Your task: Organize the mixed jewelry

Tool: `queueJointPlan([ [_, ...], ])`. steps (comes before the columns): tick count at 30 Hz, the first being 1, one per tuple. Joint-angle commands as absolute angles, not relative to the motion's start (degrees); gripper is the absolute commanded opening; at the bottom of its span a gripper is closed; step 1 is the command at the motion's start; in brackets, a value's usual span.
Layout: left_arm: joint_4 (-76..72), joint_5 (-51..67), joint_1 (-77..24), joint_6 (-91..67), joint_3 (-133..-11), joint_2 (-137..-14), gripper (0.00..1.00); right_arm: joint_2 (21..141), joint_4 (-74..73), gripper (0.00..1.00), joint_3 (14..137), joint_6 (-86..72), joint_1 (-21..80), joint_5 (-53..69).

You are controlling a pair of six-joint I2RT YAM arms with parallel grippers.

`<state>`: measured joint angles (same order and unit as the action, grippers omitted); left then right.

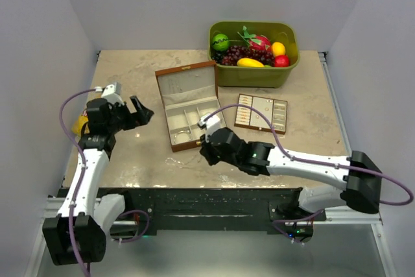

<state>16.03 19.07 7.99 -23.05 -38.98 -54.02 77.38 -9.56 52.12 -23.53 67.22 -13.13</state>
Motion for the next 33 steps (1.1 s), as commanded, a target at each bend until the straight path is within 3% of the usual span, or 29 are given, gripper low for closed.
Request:
queueJointPlan([
  [1,8.2,30.7,0.8,-21.6,-39.2,-51.1,1.00,70.9,-11.1,0.04,48.9,-25.5,63.1,-18.6],
  [6,4.0,37.2,-6.5,-20.0,-41.4,-54.5,1.00,65.7,-11.9,0.03,47.0,-23.6,57.1,-18.6],
  [14,1.0,33.4,-23.7,-18.7,-48.1,-63.4,1.00,64.2,-13.7,0.03,52.3,-19.8,53.7,-19.5],
  [22,-3.7,26.6,-34.3,-16.2,-52.4,-72.9,0.99,63.2,-15.1,0.04,56.3,-18.3,53.4,-19.7],
  [28,-5.3,22.3,-37.6,-15.6,-52.5,-75.8,0.86,62.1,-16.3,0.04,58.2,-18.3,53.4,-20.1],
  [33,-6.1,20.5,-39.2,-15.6,-52.2,-76.8,0.82,61.6,-16.9,0.04,59.2,-18.4,53.4,-20.0],
])
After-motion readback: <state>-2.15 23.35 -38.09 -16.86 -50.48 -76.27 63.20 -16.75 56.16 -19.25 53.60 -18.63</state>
